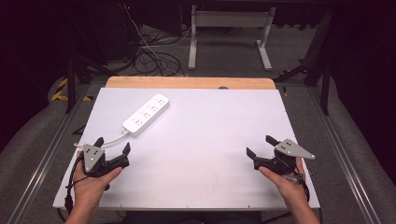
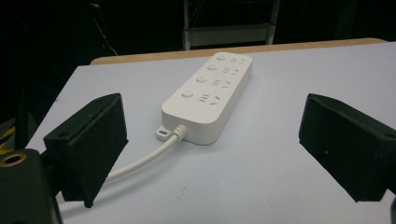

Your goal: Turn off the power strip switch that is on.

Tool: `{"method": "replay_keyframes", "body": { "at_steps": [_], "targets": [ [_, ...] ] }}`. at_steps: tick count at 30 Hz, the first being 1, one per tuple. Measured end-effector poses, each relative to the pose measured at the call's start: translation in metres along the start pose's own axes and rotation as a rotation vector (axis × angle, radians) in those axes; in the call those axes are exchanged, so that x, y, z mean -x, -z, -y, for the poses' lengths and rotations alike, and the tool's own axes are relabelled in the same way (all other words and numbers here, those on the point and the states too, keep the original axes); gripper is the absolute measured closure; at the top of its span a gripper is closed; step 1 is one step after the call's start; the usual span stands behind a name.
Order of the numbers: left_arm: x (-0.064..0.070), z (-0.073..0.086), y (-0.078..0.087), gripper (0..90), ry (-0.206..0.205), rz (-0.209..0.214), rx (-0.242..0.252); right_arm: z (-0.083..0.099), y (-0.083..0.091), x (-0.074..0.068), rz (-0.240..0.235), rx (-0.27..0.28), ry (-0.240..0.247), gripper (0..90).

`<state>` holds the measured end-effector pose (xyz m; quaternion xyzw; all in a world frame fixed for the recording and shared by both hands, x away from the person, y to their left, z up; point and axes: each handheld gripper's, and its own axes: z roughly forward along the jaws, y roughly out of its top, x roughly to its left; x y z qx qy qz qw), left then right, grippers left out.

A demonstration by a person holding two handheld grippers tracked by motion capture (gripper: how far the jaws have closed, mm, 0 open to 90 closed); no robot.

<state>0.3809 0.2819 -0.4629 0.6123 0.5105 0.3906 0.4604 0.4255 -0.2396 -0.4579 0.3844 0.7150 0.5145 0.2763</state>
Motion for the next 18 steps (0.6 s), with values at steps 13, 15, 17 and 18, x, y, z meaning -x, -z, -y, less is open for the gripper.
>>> {"method": "replay_keyframes", "body": {
  "at_steps": [13, 15, 17, 18],
  "targets": [
    [-0.0007, 0.0000, 0.0000, 8.4, 0.001, -0.006, 0.003, 0.0001, -0.0004, -0.0004, 0.000, 0.000, -0.002, 11.7],
    [-0.0005, -0.0001, -0.0001, 8.4, 0.001, -0.006, 0.004, 0.0003, -0.0002, -0.0003, 0.001, -0.001, -0.003, 11.7],
    [-0.0003, -0.0003, -0.0005, 8.5, 0.001, -0.009, 0.008, 0.0004, 0.0001, -0.0003, 0.004, -0.002, -0.003, 11.7],
    [-0.0004, -0.0004, -0.0007, 9.2, 0.001, -0.009, 0.008, 0.0005, 0.0003, -0.0003, 0.003, -0.002, -0.003, 11.7]
  ]
}}
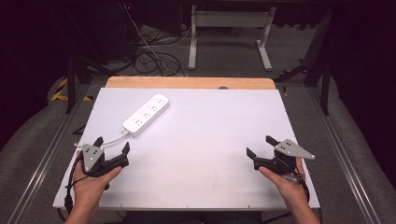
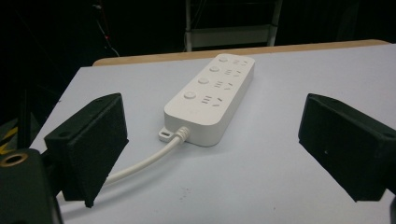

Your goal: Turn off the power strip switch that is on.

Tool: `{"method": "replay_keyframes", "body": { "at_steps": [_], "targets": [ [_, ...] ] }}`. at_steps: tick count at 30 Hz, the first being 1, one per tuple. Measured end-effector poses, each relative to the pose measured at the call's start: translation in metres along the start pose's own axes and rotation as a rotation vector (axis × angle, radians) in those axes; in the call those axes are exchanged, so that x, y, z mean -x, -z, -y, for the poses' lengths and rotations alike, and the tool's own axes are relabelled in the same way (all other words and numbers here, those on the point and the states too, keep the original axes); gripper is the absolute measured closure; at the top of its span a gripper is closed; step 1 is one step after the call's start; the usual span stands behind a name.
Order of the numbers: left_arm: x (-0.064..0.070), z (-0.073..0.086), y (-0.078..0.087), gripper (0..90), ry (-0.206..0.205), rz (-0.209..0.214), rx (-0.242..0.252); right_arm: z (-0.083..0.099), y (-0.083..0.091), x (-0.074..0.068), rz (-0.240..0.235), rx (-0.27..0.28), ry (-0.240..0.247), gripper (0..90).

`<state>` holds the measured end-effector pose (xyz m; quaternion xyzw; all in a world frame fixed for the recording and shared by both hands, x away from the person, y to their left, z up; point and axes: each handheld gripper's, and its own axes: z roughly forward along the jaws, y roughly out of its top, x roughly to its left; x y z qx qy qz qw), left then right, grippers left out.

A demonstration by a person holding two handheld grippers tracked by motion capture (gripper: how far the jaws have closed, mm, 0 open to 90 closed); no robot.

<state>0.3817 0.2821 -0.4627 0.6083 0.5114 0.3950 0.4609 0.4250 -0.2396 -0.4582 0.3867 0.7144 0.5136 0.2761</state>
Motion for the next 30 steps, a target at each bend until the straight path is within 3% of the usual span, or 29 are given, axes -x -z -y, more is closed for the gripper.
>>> {"method": "replay_keyframes", "body": {
  "at_steps": [5, 11, 12, 17, 22, 26, 30],
  "targets": [
    [-0.001, -0.001, 0.000, 14.1, 0.015, 0.007, -0.005, 0.000, 0.001, 0.000, 0.002, -0.003, 0.002, 11.8],
    [-0.002, -0.002, 0.001, 28.6, 0.039, 0.016, -0.014, 0.000, 0.001, 0.000, 0.002, -0.004, 0.000, 12.0],
    [-0.003, -0.002, 0.001, 34.2, 0.046, 0.017, -0.015, 0.001, 0.001, 0.000, 0.000, -0.006, 0.001, 12.0],
    [-0.007, -0.004, 0.002, 44.3, 0.073, 0.062, -0.050, 0.000, 0.001, 0.000, -0.003, -0.006, 0.001, 12.3],
    [-0.009, -0.005, 0.004, 59.0, 0.074, 0.089, -0.053, 0.000, 0.001, 0.000, -0.003, -0.006, -0.002, 12.6],
    [-0.010, -0.006, 0.005, 65.7, 0.088, 0.094, -0.053, 0.000, 0.000, 0.000, -0.003, -0.006, -0.001, 12.6],
    [-0.012, -0.007, 0.007, 78.5, 0.092, 0.097, -0.064, 0.001, 0.000, 0.000, -0.001, -0.017, -0.005, 12.6]
  ]
}}
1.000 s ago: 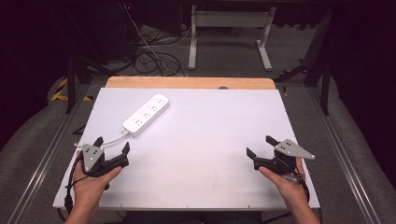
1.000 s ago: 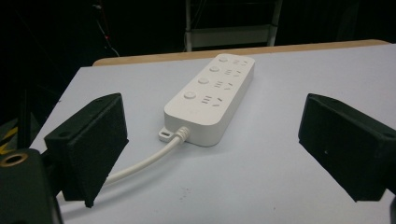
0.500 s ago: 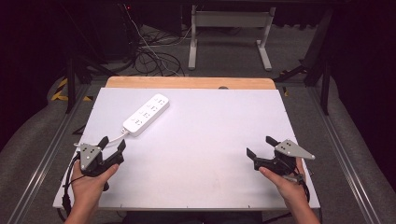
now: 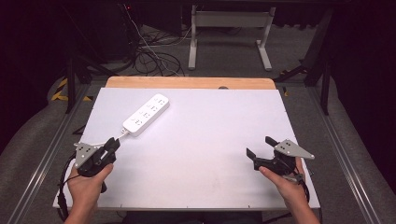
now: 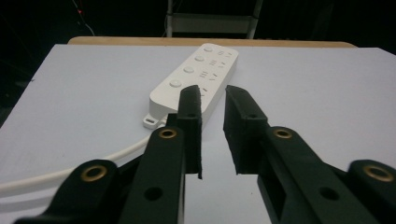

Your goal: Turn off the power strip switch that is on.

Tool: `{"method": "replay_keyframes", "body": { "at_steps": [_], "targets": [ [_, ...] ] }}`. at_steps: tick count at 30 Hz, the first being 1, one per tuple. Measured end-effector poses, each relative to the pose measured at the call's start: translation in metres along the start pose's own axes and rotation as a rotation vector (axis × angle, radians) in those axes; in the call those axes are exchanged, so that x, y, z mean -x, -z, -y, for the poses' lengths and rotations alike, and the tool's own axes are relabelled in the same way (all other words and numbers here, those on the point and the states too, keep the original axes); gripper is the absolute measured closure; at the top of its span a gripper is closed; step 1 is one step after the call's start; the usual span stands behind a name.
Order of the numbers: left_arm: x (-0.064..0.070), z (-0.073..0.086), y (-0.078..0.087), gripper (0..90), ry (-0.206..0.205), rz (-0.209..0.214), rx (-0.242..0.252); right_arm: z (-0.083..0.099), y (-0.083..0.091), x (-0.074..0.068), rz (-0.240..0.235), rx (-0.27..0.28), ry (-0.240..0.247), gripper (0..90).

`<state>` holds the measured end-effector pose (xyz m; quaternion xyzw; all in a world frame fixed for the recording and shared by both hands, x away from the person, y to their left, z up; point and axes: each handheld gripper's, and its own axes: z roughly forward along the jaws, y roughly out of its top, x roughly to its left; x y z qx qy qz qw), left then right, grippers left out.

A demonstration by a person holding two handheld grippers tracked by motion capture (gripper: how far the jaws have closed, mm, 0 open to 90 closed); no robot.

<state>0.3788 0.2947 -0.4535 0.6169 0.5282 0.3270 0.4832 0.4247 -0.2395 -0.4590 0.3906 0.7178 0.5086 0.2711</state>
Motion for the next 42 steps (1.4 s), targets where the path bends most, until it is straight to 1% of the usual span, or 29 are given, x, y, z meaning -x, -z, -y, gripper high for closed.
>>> {"method": "replay_keyframes", "body": {
  "at_steps": [4, 6, 8, 11, 12, 13, 14, 16, 17, 18, 19, 21, 22, 24, 25, 28, 30, 34, 35, 38, 39, 40, 42],
  "targets": [
    [-0.001, -0.001, 0.002, 85.3, 0.004, 0.000, -0.003, 0.000, 0.000, 0.000, -0.001, -0.001, -0.004, 12.6],
    [-0.001, -0.002, 0.003, 86.5, 0.004, -0.003, 0.001, 0.000, 0.000, 0.000, -0.002, -0.002, -0.005, 12.6],
    [-0.002, -0.003, 0.003, 89.7, -0.003, -0.002, 0.004, 0.000, 0.000, 0.000, -0.003, -0.002, -0.005, 12.7],
    [-0.001, -0.004, 0.004, 90.0, -0.001, -0.003, -0.002, 0.000, 0.000, 0.000, -0.005, -0.006, -0.007, 13.2],
    [0.000, -0.005, 0.005, 90.0, -0.017, 0.011, -0.005, 0.000, 0.000, 0.000, -0.006, -0.008, -0.003, 13.4],
    [0.000, -0.005, 0.005, 90.0, -0.017, 0.011, -0.005, 0.000, 0.000, 0.000, -0.006, -0.008, -0.002, 13.4],
    [0.001, -0.006, 0.006, 90.0, -0.026, 0.017, -0.004, 0.000, 0.000, 0.000, -0.006, -0.008, -0.002, 13.4],
    [0.002, -0.007, 0.005, 90.0, -0.048, 0.009, -0.003, 0.000, 0.000, 0.000, -0.007, -0.009, -0.003, 13.5],
    [0.003, -0.007, 0.004, 90.0, -0.049, 0.009, -0.003, 0.001, 0.000, 0.000, -0.006, -0.010, -0.005, 13.5],
    [0.003, -0.007, 0.000, 90.0, -0.059, -0.007, 0.002, 0.002, -0.001, -0.001, -0.010, -0.015, -0.020, 13.5],
    [0.003, -0.009, -0.002, 90.0, -0.079, -0.024, 0.014, 0.002, -0.001, -0.001, -0.012, -0.018, -0.022, 13.5],
    [0.004, -0.013, -0.003, 90.0, -0.119, -0.042, 0.036, 0.002, -0.001, -0.002, -0.014, -0.018, -0.022, 13.4],
    [0.004, -0.013, -0.003, 90.0, -0.119, -0.042, 0.036, 0.002, -0.001, -0.002, -0.013, -0.017, -0.021, 13.4],
    [0.004, -0.016, -0.004, 90.0, -0.131, -0.048, 0.052, 0.001, 0.000, -0.002, -0.014, -0.015, -0.019, 13.3],
    [0.004, -0.018, -0.004, 90.0, -0.136, -0.049, 0.052, 0.002, 0.000, -0.002, -0.016, -0.016, -0.019, 12.8],
    [0.004, -0.024, -0.006, 90.0, -0.130, -0.040, 0.060, 0.002, 0.000, -0.002, -0.012, -0.016, -0.025, 12.3],
    [0.005, -0.028, -0.007, 90.0, -0.146, -0.041, 0.061, 0.003, 0.001, 0.000, -0.009, -0.017, -0.030, 11.6],
    [0.011, -0.035, -0.011, 90.0, -0.177, -0.034, 0.035, 0.003, 0.000, 0.000, -0.004, -0.020, -0.037, 10.3],
    [0.012, -0.038, -0.012, 90.0, -0.185, -0.028, 0.028, 0.003, 0.000, 0.000, -0.004, -0.021, -0.038, 10.3],
    [0.014, -0.047, -0.015, 90.0, -0.205, -0.029, 0.016, 0.003, -0.001, -0.001, -0.008, -0.025, -0.041, 10.3],
    [0.013, -0.050, -0.016, 90.0, -0.206, -0.027, 0.009, 0.003, -0.001, -0.001, -0.008, -0.025, -0.041, 10.3],
    [0.012, -0.052, -0.017, 90.0, -0.196, -0.026, 0.004, 0.003, -0.002, -0.001, -0.008, -0.027, -0.036, 10.0],
    [0.011, -0.057, -0.021, 90.0, -0.199, -0.031, -0.012, 0.004, -0.003, -0.001, -0.006, -0.032, -0.036, 9.3]
  ]
}}
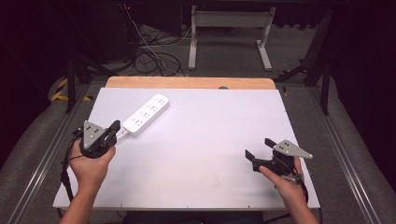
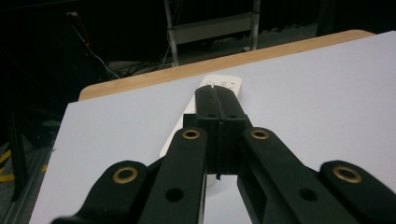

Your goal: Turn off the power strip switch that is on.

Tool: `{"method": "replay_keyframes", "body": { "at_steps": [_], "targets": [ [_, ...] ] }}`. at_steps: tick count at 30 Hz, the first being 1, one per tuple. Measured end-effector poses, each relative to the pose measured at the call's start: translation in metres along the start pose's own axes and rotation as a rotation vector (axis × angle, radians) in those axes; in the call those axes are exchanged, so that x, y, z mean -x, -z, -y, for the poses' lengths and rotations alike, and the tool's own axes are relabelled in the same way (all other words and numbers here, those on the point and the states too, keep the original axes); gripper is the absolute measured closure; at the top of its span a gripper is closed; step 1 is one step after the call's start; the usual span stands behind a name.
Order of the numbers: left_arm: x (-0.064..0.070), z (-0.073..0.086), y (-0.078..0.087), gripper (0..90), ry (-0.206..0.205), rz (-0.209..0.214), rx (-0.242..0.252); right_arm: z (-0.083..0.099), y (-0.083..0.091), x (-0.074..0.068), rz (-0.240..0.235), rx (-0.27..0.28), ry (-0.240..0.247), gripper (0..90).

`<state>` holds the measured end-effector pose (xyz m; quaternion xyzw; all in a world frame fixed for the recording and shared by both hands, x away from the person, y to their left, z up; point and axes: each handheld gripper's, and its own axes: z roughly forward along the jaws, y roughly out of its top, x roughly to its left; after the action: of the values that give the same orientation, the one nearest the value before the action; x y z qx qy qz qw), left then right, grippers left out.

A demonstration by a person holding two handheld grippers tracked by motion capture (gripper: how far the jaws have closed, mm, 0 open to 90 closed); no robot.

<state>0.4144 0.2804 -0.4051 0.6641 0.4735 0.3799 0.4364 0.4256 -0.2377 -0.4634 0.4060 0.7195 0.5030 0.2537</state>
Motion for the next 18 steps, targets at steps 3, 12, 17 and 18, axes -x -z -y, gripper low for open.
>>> {"method": "replay_keyframes", "body": {
  "at_steps": [3, 12, 17, 18],
  "targets": [
    [-0.002, -0.007, -0.007, 90.0, 0.001, -0.005, -0.022, 0.000, -0.001, 0.001, -0.003, -0.005, -0.009, 8.0],
    [0.001, -0.036, -0.024, 90.0, -0.032, 0.006, -0.076, 0.000, -0.002, 0.000, -0.008, -0.010, -0.002, 8.0],
    [-0.002, -0.047, -0.036, 90.0, -0.031, 0.003, -0.135, 0.000, -0.002, 0.000, -0.010, -0.013, -0.003, 8.0],
    [-0.004, -0.048, -0.039, 90.0, -0.033, 0.000, -0.148, 0.000, -0.002, 0.000, -0.008, -0.012, -0.008, 8.0]
  ]
}}
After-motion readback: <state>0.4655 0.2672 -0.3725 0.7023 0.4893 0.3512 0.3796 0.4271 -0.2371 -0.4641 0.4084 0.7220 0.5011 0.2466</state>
